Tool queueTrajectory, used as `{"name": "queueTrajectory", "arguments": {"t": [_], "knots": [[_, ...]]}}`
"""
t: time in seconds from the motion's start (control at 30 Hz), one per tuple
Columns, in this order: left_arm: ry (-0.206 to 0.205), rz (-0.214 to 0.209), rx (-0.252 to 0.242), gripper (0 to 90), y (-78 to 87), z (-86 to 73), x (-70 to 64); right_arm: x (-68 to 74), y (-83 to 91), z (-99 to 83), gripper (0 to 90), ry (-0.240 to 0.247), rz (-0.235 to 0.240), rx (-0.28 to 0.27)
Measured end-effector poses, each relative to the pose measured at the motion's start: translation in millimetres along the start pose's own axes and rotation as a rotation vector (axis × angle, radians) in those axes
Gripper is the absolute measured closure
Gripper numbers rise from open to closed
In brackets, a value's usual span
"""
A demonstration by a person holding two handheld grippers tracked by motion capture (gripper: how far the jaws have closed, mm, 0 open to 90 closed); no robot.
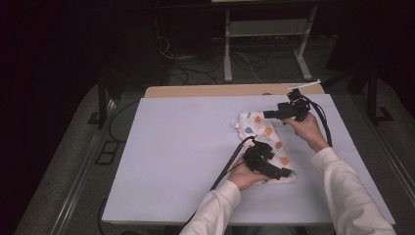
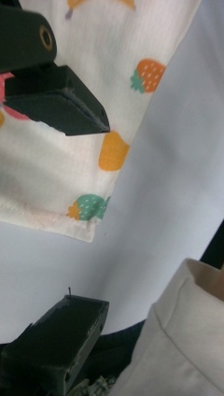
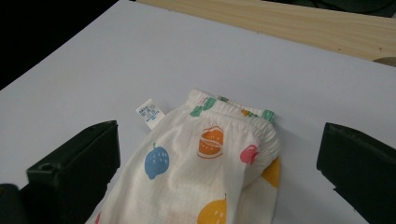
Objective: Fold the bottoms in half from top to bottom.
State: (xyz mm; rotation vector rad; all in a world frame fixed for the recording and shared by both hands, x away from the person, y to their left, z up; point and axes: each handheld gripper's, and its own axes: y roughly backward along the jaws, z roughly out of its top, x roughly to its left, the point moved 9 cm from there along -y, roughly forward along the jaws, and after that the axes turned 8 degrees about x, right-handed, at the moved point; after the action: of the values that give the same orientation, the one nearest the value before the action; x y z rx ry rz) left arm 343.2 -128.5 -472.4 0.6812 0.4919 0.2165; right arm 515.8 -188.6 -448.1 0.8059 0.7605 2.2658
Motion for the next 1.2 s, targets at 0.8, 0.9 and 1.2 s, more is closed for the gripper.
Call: {"name": "queueTrajectory", "arguments": {"t": [0.8, 0.9, 1.2], "knots": [[-0.029, 0.105, 0.021, 1.3, 48.4, -1.6, 37.8, -6.6, 3.9, -13.7, 0.0, -0.017, -0.006, 0.018], [-0.030, 0.120, 0.014, 1.3, 54.8, 0.1, 43.2, -8.7, 4.3, -16.2, 0.0, -0.022, -0.007, 0.017], [-0.035, 0.153, 0.010, 1.3, 72.0, 8.7, 55.8, -13.7, 5.8, -21.2, 0.0, -0.036, -0.009, 0.017]]}}
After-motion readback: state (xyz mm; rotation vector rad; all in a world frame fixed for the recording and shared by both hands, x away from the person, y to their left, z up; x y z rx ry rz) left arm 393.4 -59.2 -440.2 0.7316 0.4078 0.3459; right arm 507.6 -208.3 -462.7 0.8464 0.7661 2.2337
